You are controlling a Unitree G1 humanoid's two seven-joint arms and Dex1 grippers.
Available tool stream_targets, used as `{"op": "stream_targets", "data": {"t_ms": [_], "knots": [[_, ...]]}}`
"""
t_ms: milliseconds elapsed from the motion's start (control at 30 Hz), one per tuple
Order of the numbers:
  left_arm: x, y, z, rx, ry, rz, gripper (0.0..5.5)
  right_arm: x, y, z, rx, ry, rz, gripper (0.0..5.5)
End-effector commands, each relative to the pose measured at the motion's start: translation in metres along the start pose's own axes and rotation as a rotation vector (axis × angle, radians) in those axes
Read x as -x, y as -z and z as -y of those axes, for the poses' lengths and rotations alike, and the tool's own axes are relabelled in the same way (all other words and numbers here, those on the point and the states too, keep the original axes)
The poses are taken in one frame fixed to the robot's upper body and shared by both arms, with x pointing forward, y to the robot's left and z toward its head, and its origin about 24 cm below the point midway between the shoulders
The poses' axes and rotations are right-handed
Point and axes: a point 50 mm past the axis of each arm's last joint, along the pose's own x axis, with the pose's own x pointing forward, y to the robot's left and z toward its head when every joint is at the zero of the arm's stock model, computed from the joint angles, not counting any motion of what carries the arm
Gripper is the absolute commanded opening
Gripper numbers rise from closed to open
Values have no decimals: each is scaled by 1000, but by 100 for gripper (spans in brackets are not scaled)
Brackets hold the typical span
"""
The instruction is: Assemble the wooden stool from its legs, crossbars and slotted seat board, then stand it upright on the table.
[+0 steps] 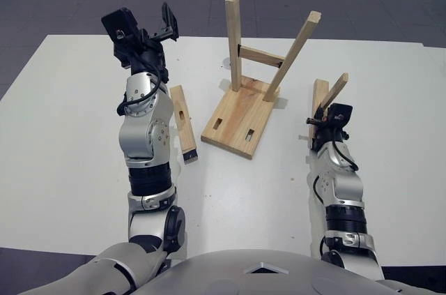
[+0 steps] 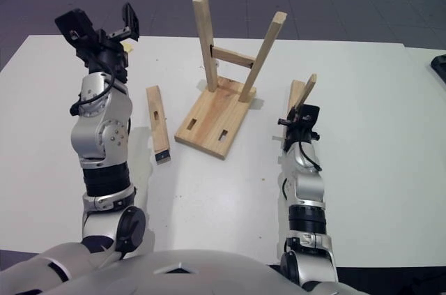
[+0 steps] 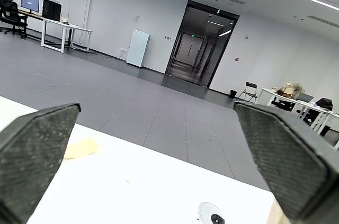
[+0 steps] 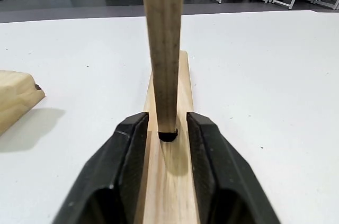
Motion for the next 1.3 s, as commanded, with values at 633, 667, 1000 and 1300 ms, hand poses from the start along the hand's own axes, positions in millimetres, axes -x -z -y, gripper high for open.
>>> {"op": "stream_targets", "data": {"t_ms": [633, 667, 1000, 1300], "knots": [[2, 4, -4, -12, -30, 0, 540, 14, -90, 0, -36, -146, 280, 514], [1, 4, -4, -11, -28, 0, 540, 13, -99, 0, -41, -148, 308, 528], [-2, 6, -2, 2, -35, 0, 540, -18, -131, -10, -35, -73, 367, 538], [-3, 8, 0, 5, -32, -5, 540, -28, -142, -35, 34, -138, 399, 538]]}}
